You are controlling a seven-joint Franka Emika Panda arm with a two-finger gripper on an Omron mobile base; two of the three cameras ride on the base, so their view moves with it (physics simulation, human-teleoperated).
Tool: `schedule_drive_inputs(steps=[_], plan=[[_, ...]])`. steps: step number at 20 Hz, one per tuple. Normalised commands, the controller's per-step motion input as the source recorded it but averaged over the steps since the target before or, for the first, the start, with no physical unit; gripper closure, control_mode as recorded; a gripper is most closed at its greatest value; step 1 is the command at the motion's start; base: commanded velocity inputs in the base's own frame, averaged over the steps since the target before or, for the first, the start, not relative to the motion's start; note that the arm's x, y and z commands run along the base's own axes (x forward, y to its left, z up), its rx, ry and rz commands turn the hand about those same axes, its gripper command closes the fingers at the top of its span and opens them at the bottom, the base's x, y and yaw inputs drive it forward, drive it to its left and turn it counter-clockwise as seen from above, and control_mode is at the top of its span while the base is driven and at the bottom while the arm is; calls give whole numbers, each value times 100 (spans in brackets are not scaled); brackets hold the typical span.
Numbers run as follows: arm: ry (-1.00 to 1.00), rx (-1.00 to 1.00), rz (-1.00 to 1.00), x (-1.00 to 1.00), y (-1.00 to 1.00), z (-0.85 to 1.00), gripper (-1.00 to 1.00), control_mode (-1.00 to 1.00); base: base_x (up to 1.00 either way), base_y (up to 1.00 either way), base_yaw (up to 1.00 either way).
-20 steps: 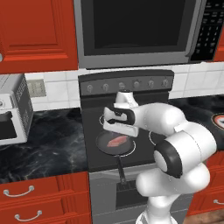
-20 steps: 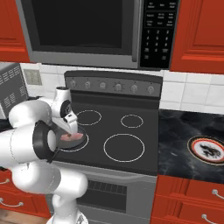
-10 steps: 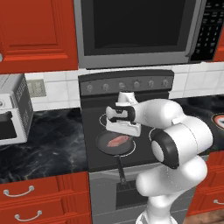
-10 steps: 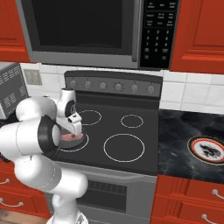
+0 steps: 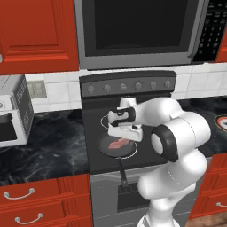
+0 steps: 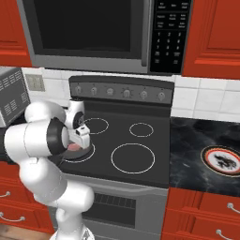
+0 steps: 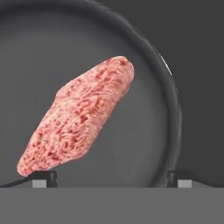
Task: Place the steak on the plate and place the avocado on the same plate.
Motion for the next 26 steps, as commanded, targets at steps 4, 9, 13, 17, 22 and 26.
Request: schedule_drive_inputs(steps=[4, 9, 13, 17, 22, 26], plan=[[5, 0, -3, 27, 5, -2, -100, -100, 0, 0, 0], [0, 0, -3, 27, 19, 0, -100, -100, 0, 0, 0], [0, 0, -1, 16, 20, -1, -100, -100, 0, 0, 0], [0, 0, 0, 4, 2, -18, -100, -100, 0, 0, 0], [0, 0, -1, -27, -17, -29, -100, -100, 0, 0, 0], [0, 0, 0, -3, -7, -3, -100, -100, 0, 0, 0]])
